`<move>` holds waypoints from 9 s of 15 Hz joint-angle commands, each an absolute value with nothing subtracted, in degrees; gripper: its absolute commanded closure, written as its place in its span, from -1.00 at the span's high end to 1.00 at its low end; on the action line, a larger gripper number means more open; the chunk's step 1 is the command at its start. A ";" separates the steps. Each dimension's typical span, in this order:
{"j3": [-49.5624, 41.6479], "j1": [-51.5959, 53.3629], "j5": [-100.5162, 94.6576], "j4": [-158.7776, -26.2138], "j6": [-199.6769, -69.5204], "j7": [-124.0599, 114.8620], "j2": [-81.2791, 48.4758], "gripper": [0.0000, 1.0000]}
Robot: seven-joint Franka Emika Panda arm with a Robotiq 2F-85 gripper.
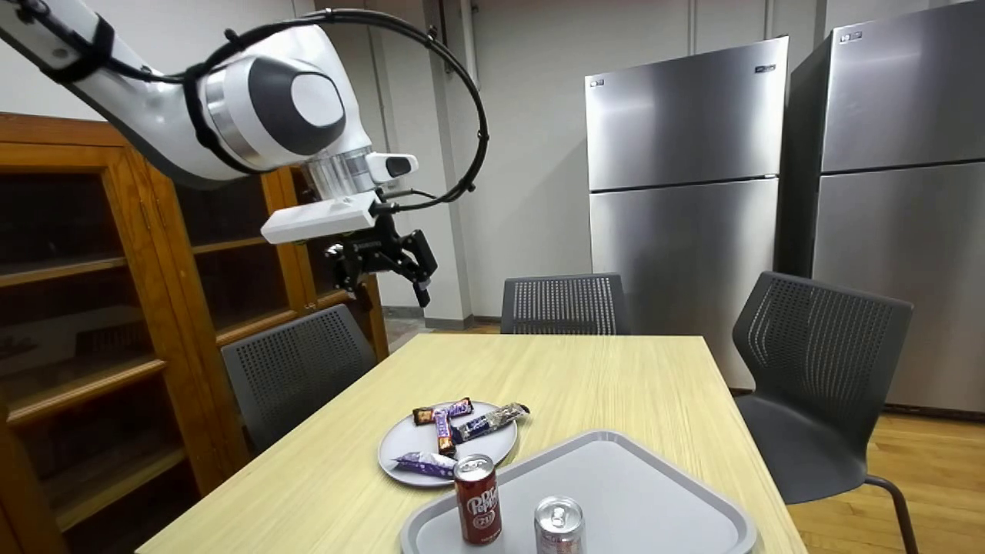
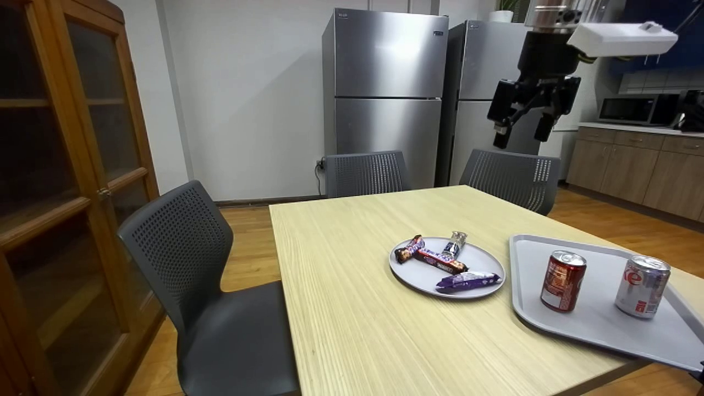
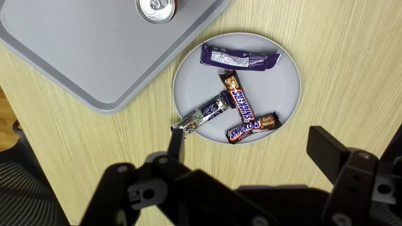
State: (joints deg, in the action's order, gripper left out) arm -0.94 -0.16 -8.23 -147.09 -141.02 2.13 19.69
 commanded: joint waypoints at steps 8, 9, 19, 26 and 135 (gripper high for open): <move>-0.87 -0.29 -7.08 -141.77 -144.58 5.51 8.62 1.00; -0.87 -0.29 -7.08 -141.83 -144.58 5.51 8.66 1.00; -0.62 0.54 -5.91 -139.68 -145.34 8.68 1.80 1.00; 0.12 0.22 -6.59 -134.22 -147.54 16.19 -9.19 1.00; 13.25 14.81 -9.53 -116.59 -142.82 11.59 -35.14 -0.14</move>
